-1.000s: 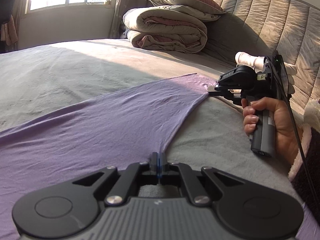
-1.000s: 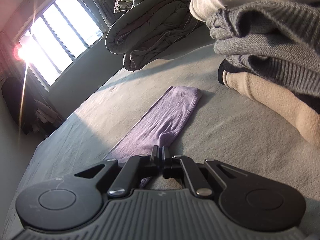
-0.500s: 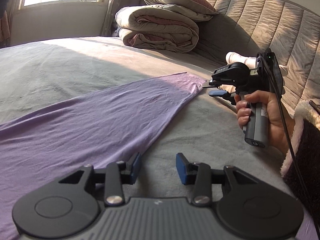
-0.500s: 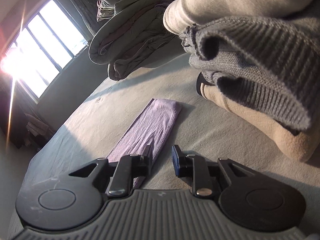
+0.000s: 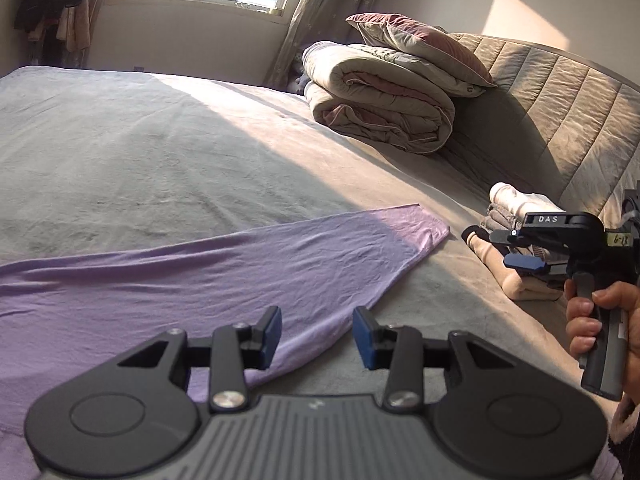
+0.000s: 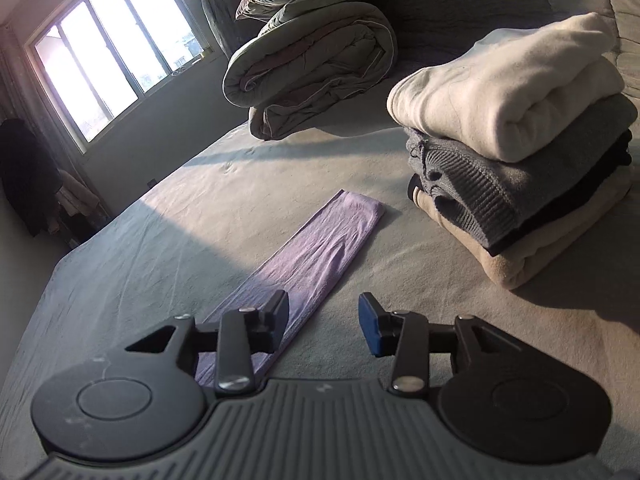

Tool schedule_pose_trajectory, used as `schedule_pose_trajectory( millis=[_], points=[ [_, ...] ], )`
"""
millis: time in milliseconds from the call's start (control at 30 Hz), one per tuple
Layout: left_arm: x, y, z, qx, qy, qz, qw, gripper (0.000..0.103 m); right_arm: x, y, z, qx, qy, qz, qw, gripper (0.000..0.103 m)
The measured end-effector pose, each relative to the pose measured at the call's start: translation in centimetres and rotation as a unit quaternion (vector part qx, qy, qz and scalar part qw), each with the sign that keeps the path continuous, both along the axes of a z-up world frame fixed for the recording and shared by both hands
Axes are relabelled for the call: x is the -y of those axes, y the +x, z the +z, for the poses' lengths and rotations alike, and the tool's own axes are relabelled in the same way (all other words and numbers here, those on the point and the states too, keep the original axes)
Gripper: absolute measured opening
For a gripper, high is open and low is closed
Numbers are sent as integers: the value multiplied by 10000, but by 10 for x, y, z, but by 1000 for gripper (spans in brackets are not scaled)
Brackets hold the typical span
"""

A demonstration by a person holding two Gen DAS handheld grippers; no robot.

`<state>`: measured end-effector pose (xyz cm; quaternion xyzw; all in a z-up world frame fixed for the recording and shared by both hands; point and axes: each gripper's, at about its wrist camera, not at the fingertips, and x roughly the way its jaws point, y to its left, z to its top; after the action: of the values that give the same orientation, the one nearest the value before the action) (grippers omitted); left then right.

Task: Fold clothes
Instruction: 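Open both grippers and move them to the ribbed hem of the shirt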

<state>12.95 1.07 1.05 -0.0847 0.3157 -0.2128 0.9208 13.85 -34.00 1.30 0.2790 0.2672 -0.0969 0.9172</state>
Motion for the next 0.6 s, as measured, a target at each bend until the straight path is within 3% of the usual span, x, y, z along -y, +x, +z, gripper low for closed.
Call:
schedule_pose_trajectory(
  millis=[167,333,467,600],
  points=[
    [-38,-19,19,-147,25,351,9993,40,-12,-21,13,-77,-115,132,9998,45],
    [-77,-41,20,-175,-85,660,9976,40,-37,-20,23,-178,-343,409,9984,45],
    [-110,-54,-3,-112,-395,956,9946,40,-67,-9,24,-280,-627,768,9947,46],
    [-134,-48,-26,-550,-629,1376,9870,38,-110,6,18,-424,-1080,1231,9856,46]
  ],
)
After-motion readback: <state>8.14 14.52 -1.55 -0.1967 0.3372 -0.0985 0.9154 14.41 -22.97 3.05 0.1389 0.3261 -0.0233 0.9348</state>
